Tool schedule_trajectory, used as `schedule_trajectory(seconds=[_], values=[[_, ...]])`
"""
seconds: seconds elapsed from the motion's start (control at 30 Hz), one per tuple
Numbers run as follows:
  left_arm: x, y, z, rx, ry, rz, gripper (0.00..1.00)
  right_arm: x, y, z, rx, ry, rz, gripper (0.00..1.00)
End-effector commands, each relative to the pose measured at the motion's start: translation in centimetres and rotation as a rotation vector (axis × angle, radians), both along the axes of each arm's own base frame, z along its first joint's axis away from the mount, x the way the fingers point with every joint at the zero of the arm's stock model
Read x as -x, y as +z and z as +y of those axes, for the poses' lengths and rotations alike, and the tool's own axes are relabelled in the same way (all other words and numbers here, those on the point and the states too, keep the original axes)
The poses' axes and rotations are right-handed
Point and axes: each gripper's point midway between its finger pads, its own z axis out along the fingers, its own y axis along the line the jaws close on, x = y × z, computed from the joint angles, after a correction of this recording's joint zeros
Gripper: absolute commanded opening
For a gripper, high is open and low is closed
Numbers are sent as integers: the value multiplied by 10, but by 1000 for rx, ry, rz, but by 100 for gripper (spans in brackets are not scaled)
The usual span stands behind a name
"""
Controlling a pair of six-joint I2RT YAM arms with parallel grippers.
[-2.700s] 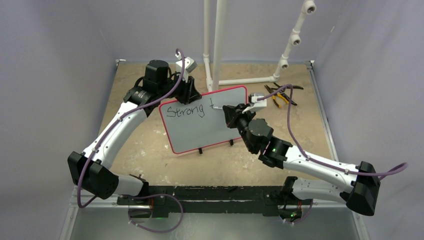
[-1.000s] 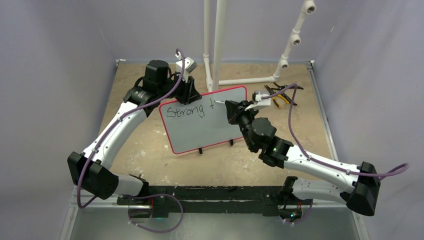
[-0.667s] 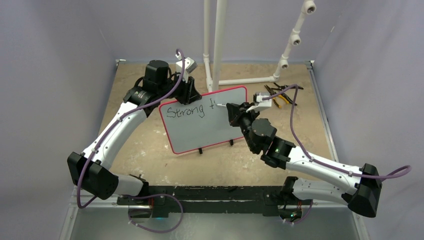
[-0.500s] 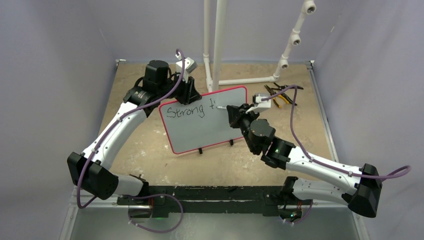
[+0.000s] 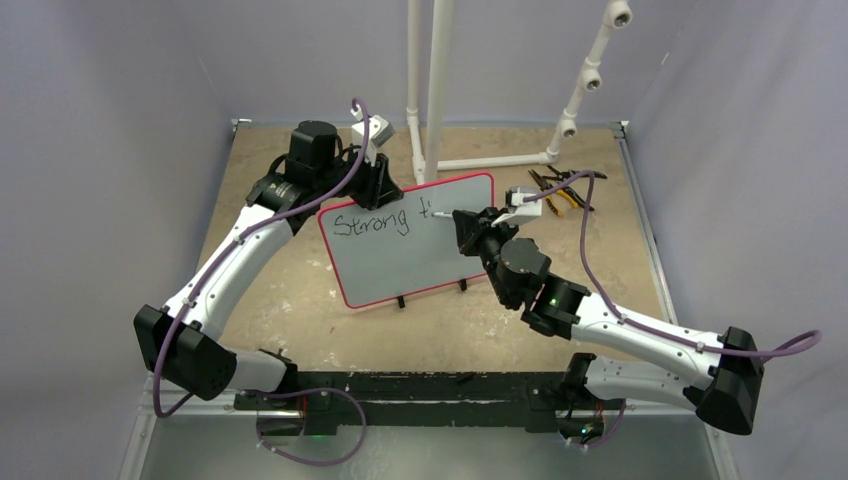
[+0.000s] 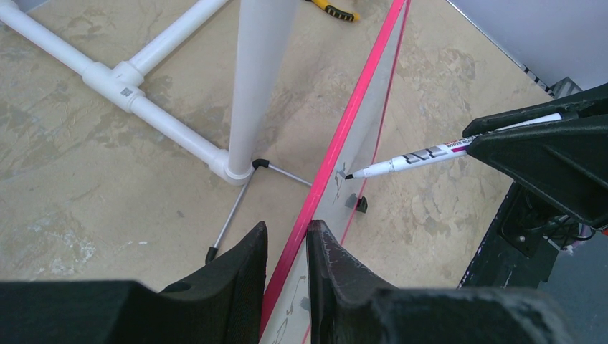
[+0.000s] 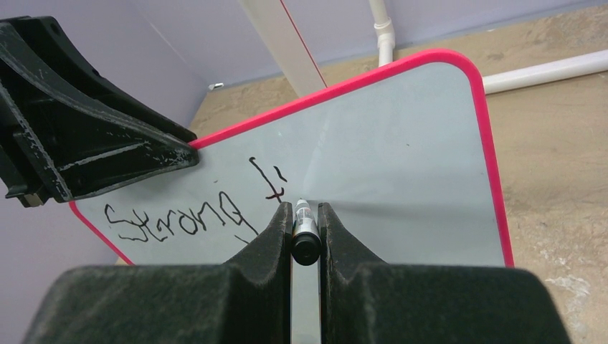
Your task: Write a sentence on the whiteboard
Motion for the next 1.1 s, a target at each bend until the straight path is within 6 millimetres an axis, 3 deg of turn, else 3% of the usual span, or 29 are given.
schedule_trajectory(seconds=[0.0,0.6,1.07], values=[[8,-6,4,-15,12,30,0,-4,27,-1,-49,-27,-61,0],[7,-9,5,-18,14,31,0,-7,45,-9,-83,-72,-103,0],[6,-11,4,-19,14,36,0,-6,31,-20,-69,-111,-67,0]])
